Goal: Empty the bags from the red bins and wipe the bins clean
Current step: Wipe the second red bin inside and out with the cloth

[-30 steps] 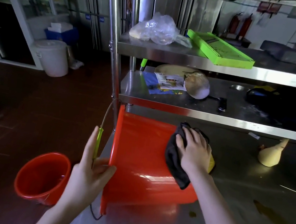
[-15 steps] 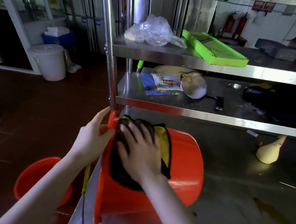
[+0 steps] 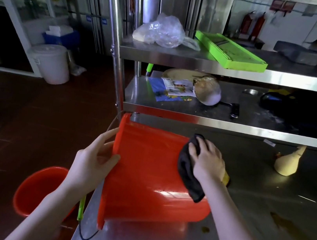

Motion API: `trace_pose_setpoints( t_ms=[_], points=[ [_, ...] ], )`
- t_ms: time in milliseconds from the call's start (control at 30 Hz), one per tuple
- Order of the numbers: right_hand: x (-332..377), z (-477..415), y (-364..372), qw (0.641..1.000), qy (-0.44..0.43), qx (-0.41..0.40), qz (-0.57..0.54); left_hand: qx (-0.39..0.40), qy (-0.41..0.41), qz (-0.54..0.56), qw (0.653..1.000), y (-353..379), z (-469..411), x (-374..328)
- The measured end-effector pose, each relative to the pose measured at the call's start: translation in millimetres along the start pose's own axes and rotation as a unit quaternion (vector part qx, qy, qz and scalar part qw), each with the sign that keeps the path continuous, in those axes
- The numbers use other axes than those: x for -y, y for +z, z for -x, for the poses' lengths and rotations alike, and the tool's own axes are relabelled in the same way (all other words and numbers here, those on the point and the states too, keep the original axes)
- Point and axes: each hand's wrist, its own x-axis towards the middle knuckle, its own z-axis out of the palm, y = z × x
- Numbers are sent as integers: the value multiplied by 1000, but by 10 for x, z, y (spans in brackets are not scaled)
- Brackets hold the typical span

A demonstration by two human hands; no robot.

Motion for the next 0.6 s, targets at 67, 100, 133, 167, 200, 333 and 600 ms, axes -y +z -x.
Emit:
trace_pose_setpoints(
  t_ms=[67, 100, 133, 167, 200, 333, 600],
  points=[
    [309, 48, 55, 999, -32, -18, 34, -7, 10, -2, 1000, 25, 4, 20],
    [537, 126, 94, 995, -77, -36, 45, -13, 17, -10, 1000, 40, -7, 14],
    [787, 239, 142, 989, -132, -46, 41, -19, 23, -21, 999, 51, -23, 10],
    [1021, 365, 199, 981, -187, -46, 31, -24, 26, -30, 999, 51, -40, 13],
    [1214, 489, 253, 970, -238, -39, 24, -27, 27, -34, 999, 43, -50, 22],
    [1331, 632, 284, 946, -322, -31, 19, -10, 17, -12, 1000, -21, -31, 45],
    [32, 15, -59, 999, -33, 6, 4, -29, 85, -68, 994, 42, 366, 128]
  ],
)
